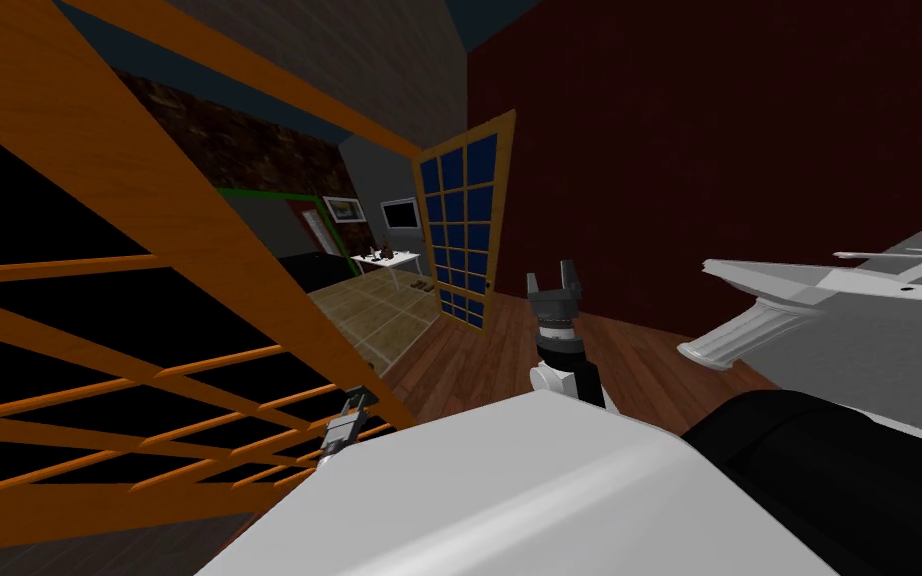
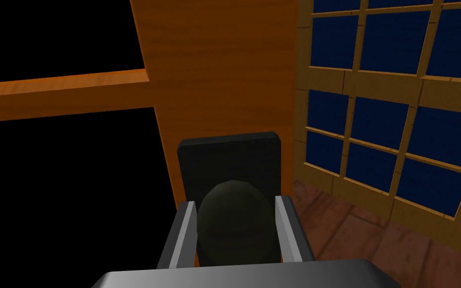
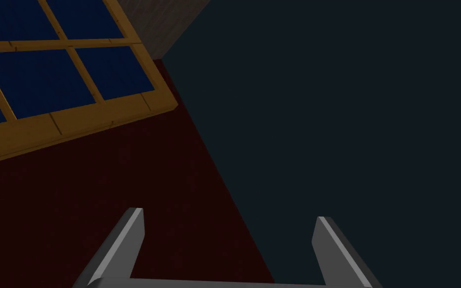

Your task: Pull the door open

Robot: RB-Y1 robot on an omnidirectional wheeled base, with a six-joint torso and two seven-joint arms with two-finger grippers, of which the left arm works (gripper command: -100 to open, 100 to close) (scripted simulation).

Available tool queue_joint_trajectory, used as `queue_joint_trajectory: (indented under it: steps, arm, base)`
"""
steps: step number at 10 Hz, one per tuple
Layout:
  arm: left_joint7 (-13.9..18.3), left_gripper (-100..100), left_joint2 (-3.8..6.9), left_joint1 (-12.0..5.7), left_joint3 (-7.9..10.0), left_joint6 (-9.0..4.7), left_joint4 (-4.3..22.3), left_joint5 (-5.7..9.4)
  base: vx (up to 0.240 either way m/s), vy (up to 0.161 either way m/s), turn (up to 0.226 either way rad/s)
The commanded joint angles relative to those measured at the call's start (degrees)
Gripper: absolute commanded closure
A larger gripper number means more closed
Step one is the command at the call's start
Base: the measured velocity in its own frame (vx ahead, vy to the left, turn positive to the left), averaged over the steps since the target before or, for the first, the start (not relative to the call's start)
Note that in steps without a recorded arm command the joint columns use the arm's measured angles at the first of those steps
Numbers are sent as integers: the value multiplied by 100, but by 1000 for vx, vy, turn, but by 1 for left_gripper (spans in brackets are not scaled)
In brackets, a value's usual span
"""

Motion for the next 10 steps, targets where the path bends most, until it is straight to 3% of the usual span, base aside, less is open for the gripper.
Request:
queue_joint_trajectory:
  steps: [1, 6, 7, 10]
  arm:
    - [82, 100, 62, 97, -95, -105, -19, -44]
    - [323, 100, 250, 180, -275, -421, 101, -135]
    - [299, 100, 226, 153, -257, -382, 122, -128]
    - [410, 100, 287, 179, -346, -558, 238, -175]
  base:
    - [-215, 59, -164]
    - [-201, 41, -110]
    - [-86, 9, -16]
    - [-161, 45, -130]
